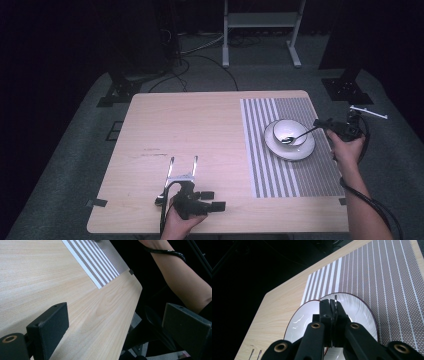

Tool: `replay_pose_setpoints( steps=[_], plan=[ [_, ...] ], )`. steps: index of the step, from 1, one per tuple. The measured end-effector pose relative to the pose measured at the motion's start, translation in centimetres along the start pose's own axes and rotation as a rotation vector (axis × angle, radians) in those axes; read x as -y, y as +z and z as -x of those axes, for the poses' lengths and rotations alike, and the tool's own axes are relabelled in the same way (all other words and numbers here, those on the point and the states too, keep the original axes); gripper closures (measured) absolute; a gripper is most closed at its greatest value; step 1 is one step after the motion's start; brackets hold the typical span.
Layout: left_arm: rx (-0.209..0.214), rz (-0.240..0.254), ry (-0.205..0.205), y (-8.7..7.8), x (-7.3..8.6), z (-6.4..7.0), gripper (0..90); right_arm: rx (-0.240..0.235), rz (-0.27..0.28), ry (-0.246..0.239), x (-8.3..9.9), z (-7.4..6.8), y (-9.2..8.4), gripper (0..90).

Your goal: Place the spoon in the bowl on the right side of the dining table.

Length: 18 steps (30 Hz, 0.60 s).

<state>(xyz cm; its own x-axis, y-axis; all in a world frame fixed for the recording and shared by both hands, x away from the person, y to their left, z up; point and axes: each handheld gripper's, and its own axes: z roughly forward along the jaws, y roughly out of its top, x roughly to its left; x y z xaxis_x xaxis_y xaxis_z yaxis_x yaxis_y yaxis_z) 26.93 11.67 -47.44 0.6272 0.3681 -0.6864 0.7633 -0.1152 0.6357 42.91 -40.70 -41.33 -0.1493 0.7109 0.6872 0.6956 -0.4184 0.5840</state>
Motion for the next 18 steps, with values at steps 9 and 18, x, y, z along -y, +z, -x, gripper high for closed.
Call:
replay_pose_setpoints(
  steps=[9,18],
  plan=[
    [0.006,0.002,-0.001,0.04,-0.01,0.01,5.6,0.008,-0.004,-0.001,0.25,0.16,0.45,88.6],
    [0.008,0.005,-0.006,-0.03,-0.03,0.01,5.6,0.007,0.0,0.009,0.31,0.43,0.33,84.3]
  ],
)
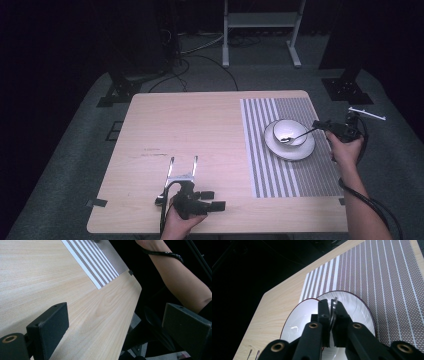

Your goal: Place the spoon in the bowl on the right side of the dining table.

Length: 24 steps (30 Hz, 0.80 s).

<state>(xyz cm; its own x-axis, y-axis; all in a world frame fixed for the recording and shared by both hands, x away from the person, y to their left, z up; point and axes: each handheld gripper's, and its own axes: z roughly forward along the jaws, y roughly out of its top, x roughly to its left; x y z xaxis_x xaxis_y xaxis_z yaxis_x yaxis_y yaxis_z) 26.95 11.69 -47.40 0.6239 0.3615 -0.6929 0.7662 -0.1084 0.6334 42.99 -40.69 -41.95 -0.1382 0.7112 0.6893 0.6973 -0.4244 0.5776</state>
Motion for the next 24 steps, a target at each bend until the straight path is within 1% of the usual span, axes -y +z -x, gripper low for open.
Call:
replay_pose_setpoints(
  steps=[2,7,11,14,16,17,24],
  plan=[
    [0.005,0.002,-0.001,0.0,0.0,0.1,5.6,-0.002,0.002,0.004,0.0,0.1,-0.1,83.8],
    [0.006,-0.001,0.002,0.1,0.0,0.1,5.6,-0.005,-0.005,0.006,0.1,0.2,-0.3,79.3],
    [0.005,-0.002,0.002,0.1,0.0,0.0,5.6,-0.028,-0.019,0.014,0.5,0.4,-0.3,72.7],
    [0.003,-0.004,0.001,0.1,0.0,0.0,5.6,-0.038,-0.022,0.013,0.6,0.5,-0.3,70.1],
    [0.004,-0.002,-0.001,0.1,-0.1,0.0,5.6,-0.043,-0.023,0.015,0.6,0.5,-0.3,67.6],
    [0.004,-0.002,-0.001,0.1,-0.1,0.0,5.6,-0.045,-0.026,0.012,0.7,0.5,-0.4,64.7],
    [0.008,-0.003,0.0,0.2,-0.2,0.0,5.6,-0.055,-0.045,0.012,1.1,0.6,-0.4,58.0]
  ],
)
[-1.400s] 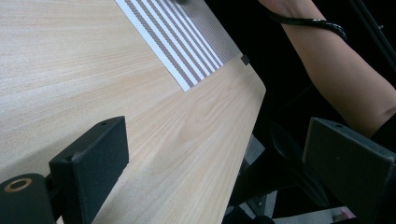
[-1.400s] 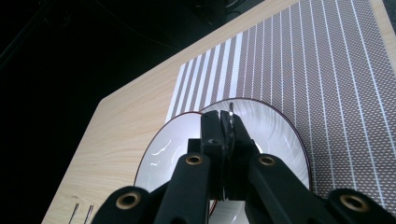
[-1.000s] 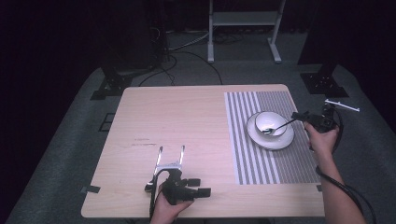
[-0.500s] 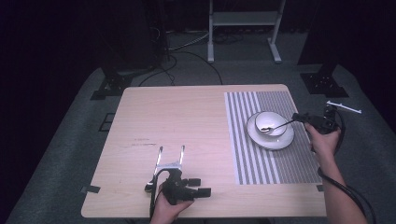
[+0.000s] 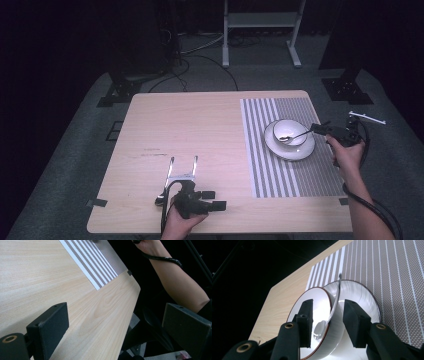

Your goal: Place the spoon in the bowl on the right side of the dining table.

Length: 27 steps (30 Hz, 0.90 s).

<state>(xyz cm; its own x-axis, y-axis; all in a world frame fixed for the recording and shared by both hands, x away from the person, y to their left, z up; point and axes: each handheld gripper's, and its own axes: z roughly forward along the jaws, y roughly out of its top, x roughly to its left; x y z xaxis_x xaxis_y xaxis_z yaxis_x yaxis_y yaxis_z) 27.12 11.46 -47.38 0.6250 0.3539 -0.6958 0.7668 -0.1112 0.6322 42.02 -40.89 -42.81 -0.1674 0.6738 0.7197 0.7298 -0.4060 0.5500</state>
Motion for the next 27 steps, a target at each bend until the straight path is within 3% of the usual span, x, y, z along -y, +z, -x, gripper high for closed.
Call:
replay_pose_setpoints(
  steps=[16,27],
  plan=[
    [-0.006,0.014,0.001,-0.4,0.0,0.1,5.6,-0.027,-0.029,-0.014,2.2,-0.1,-0.3,49.0],
    [-0.002,0.008,0.007,-0.4,0.0,0.2,5.6,-0.053,-0.039,-0.035,3.6,-0.8,-0.8,48.5]
  ],
)
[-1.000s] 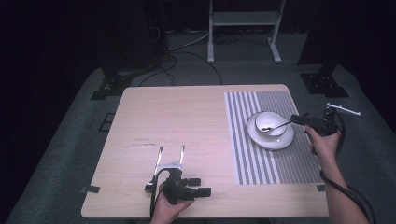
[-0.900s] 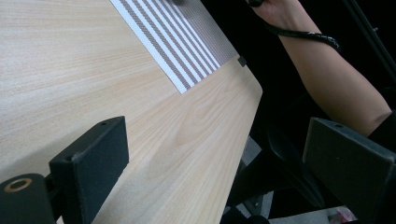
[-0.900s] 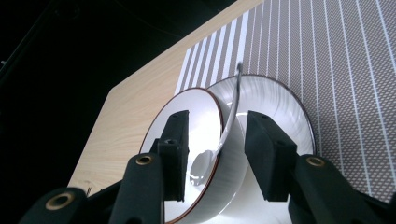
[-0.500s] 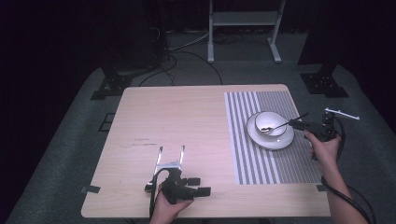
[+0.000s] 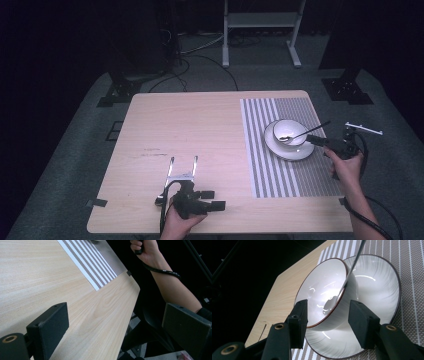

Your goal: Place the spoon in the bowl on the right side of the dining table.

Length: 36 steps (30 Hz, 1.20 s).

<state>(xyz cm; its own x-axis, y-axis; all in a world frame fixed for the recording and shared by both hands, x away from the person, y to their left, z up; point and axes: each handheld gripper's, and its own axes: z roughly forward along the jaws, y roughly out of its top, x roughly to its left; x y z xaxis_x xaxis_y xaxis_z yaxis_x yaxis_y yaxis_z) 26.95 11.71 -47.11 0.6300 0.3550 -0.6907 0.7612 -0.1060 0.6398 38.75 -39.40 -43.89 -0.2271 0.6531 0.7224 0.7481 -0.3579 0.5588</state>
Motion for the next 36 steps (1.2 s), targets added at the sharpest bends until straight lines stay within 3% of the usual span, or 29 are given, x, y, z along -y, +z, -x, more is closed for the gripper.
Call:
replay_pose_setpoints(
  steps=[14,36],
  plan=[
    [0.001,0.001,0.006,-0.1,0.0,0.1,5.6,-0.018,-0.012,-0.015,1.3,-0.5,-0.9,46.6],
    [0.0,0.007,0.01,-0.2,-0.1,0.2,5.6,-0.059,-0.039,-0.041,4.8,-1.0,-0.8,46.2]
  ],
)
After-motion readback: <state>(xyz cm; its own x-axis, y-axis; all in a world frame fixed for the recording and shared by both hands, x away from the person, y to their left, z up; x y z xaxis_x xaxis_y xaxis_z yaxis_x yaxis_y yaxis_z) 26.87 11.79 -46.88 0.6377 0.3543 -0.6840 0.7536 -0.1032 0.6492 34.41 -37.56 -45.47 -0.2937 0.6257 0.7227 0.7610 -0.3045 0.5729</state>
